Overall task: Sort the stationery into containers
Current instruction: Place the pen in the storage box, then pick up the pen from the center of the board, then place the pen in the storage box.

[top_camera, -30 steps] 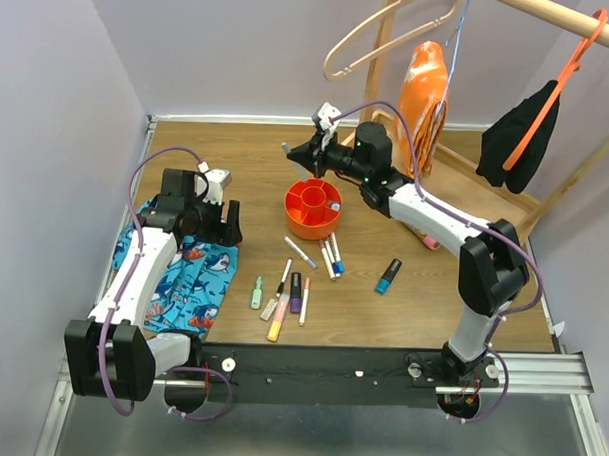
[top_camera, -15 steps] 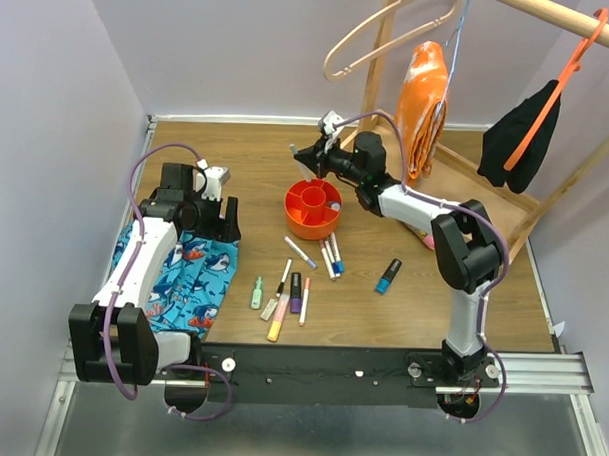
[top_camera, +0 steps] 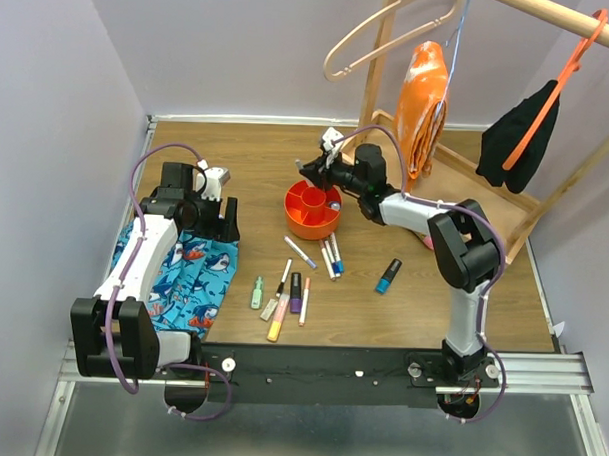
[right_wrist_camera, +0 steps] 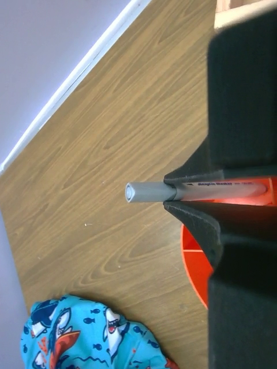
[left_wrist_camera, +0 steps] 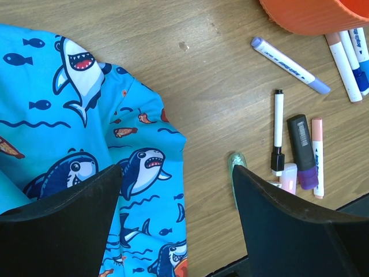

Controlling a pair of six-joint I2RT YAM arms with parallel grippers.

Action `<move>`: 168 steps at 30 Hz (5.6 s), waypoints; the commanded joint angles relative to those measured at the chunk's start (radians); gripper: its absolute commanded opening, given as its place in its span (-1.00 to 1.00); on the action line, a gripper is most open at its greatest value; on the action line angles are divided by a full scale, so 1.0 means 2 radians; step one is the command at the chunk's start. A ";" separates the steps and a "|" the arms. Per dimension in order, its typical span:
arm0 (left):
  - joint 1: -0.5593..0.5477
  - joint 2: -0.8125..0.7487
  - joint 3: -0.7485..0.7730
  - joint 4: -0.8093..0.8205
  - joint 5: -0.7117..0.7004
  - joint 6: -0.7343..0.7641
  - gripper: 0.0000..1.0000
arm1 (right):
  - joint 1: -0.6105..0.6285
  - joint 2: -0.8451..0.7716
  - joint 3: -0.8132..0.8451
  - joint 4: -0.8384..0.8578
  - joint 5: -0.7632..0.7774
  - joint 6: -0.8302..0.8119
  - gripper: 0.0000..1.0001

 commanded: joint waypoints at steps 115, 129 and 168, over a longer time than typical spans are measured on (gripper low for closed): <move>0.028 -0.116 -0.027 -0.013 0.017 -0.016 0.68 | 0.239 -0.151 0.011 -0.595 0.220 0.129 -0.99; 0.028 -0.094 -0.036 -0.001 0.030 -0.006 0.68 | 0.101 -0.224 -0.008 -0.141 0.184 0.112 -0.99; 0.029 -0.017 -0.025 0.029 0.025 -0.010 0.69 | 0.051 -0.020 -0.034 0.070 0.178 0.036 -0.50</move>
